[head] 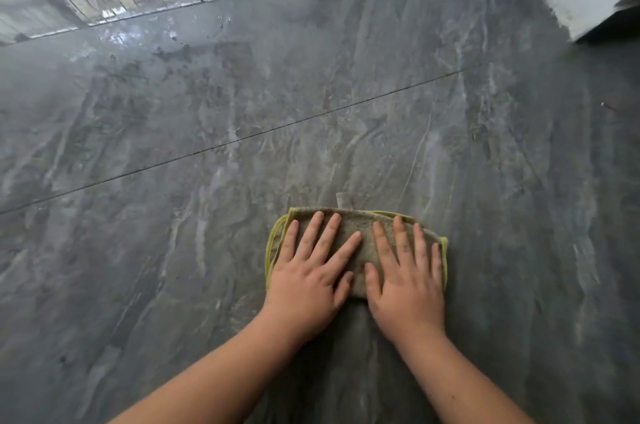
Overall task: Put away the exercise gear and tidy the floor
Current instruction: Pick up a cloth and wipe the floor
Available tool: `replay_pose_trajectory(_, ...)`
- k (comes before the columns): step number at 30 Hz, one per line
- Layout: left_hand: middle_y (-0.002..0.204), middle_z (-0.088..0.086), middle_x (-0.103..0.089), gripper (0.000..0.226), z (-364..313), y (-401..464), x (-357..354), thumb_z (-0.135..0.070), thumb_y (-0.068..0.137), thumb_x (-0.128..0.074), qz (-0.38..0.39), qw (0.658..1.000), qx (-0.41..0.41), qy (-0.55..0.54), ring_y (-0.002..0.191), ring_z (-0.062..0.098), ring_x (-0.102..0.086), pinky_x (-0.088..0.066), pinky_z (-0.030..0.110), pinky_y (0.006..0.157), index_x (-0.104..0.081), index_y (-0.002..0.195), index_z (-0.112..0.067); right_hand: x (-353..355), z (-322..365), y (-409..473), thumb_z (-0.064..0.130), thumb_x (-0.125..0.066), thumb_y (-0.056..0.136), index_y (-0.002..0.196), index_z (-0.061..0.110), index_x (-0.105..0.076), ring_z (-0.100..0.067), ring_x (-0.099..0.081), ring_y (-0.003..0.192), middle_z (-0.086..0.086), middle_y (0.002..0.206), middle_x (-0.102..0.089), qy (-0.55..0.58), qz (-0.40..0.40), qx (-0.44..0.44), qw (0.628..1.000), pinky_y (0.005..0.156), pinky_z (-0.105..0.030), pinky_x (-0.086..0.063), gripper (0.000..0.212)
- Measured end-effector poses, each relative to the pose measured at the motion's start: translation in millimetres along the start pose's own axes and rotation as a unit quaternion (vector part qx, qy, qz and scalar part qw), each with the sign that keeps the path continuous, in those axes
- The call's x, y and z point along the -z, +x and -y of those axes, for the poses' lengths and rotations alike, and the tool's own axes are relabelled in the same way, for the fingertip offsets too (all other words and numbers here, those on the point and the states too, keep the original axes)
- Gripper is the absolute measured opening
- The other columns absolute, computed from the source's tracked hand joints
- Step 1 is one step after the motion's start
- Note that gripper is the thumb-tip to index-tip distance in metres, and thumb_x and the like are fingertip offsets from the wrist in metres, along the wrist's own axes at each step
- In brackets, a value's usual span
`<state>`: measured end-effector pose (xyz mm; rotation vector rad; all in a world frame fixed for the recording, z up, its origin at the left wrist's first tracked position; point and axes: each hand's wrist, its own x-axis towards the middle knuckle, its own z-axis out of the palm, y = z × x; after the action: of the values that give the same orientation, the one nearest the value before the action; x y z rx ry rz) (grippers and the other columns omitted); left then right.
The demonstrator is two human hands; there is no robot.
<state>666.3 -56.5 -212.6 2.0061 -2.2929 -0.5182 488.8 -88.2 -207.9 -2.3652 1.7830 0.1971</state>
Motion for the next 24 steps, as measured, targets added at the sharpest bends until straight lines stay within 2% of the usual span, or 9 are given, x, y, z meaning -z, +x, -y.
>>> replay_pose_trajectory(4,0.163,0.004,-0.021,0.059,2.8,7.6,-1.0,-0.053,0.097,-0.035,0.016,1.000,-0.007,0.009,0.151,0.028,-0.010,-0.012,0.057,0.119,-0.025,0.154,-0.037,-1.7,5.2,5.0,0.048,-0.040,0.090,0.153,0.034,-0.028,-0.027,-0.018,0.150,-0.002,0.162,-0.023,0.028,-0.016,-0.041,0.999,0.120,-0.055,-0.012,0.066)
replay_pose_trajectory(7,0.164,0.003,-0.016,0.060,2.0,29.5,0.7,-0.053,0.099,-0.032,0.019,0.999,-0.043,0.026,0.152,0.027,-0.006,-0.010,0.057,0.120,-0.017,0.155,-0.038,-2.0,-8.6,12.0,0.050,-0.039,0.091,0.153,0.035,-0.028,-0.025,-0.018,0.150,-0.001,0.162,-0.022,0.034,-0.019,-0.040,0.998,0.121,-0.052,-0.012,0.065)
replay_pose_trajectory(10,0.164,0.003,-0.016,0.059,-5.7,66.8,4.3,-0.051,0.099,-0.031,0.022,0.996,-0.082,0.031,0.152,0.026,-0.006,-0.011,0.056,0.120,-0.016,0.155,-0.038,-0.2,-31.0,29.6,0.049,-0.038,0.092,0.153,0.035,-0.029,-0.023,-0.019,0.149,0.000,0.162,-0.023,0.045,-0.028,-0.074,0.996,0.121,-0.049,-0.013,0.063)
replay_pose_trajectory(14,0.164,0.002,-0.014,0.058,-36.4,148.8,8.5,-0.051,0.099,-0.026,0.024,0.993,-0.112,0.035,0.152,0.026,-0.003,-0.004,0.056,0.120,-0.012,0.155,-0.041,11.1,-79.5,80.3,0.050,-0.032,0.092,0.154,0.035,-0.026,-0.022,-0.021,0.149,0.001,0.162,-0.025,0.039,-0.039,-0.127,0.990,0.120,-0.049,-0.017,0.063)
replay_pose_trajectory(19,0.165,0.000,-0.008,0.058,-66.0,264.7,19.7,-0.052,0.098,-0.019,0.021,0.991,-0.120,0.052,0.152,0.025,0.001,0.002,0.055,0.120,-0.006,0.154,-0.045,30.2,-146.2,167.9,0.052,-0.023,0.092,0.154,0.036,-0.020,-0.021,-0.015,0.150,0.003,0.163,-0.020,0.032,-0.042,-0.163,0.985,0.122,-0.046,-0.004,0.064)
replay_pose_trajectory(24,0.166,-0.002,0.001,0.057,-75.0,351.2,34.6,-0.053,0.099,-0.015,0.017,0.993,-0.102,0.056,0.152,0.022,0.007,0.006,0.052,0.120,0.000,0.153,-0.046,48.1,-187.4,255.7,0.050,-0.025,0.095,0.155,0.036,-0.016,-0.020,-0.010,0.150,0.004,0.164,-0.015,0.047,-0.050,-0.151,0.986,0.122,-0.047,-0.004,0.062)
